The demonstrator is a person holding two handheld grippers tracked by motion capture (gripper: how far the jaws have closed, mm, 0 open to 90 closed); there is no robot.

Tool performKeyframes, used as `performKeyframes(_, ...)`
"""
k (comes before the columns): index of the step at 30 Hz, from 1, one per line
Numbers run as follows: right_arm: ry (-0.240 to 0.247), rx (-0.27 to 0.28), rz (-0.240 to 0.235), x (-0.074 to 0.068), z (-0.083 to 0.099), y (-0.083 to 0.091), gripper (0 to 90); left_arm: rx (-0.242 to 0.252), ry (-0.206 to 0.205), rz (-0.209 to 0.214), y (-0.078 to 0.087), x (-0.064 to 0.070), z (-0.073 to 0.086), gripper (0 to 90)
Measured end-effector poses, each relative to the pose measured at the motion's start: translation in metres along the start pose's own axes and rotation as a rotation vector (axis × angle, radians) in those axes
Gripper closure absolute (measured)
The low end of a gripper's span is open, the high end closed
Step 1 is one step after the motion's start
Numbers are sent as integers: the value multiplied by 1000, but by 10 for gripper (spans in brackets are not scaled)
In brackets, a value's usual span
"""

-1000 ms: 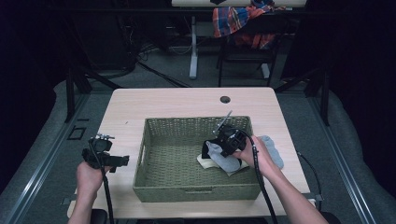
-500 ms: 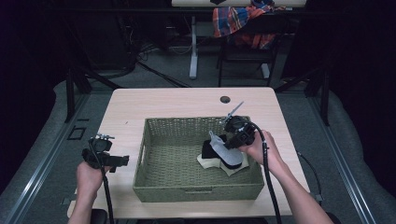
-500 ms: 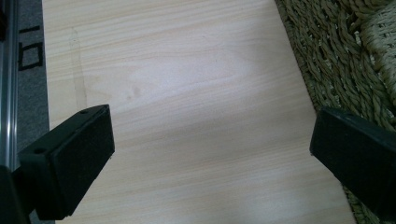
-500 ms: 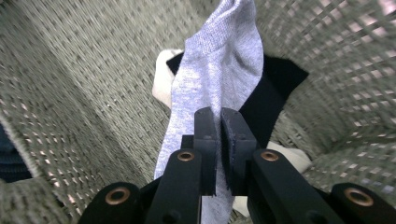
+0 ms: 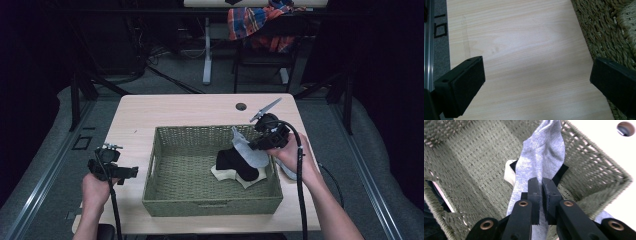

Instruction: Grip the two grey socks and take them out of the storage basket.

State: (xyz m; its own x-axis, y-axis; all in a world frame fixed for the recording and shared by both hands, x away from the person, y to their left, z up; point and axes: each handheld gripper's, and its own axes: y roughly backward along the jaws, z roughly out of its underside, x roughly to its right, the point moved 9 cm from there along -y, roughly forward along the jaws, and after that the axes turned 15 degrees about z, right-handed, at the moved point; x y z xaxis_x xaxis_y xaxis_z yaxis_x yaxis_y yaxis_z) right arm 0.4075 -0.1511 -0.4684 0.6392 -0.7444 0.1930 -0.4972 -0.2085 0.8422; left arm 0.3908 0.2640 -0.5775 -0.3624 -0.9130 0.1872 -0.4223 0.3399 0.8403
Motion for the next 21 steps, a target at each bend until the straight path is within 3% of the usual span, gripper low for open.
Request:
performKeyframes(10, -50, 49, 36, 22, 3, 25, 856, 2, 2, 0, -1, 0, 0, 0)
performKeyframes(21, -105, 54, 78, 49, 17, 35, 856, 0, 4, 1, 0, 0, 0, 0)
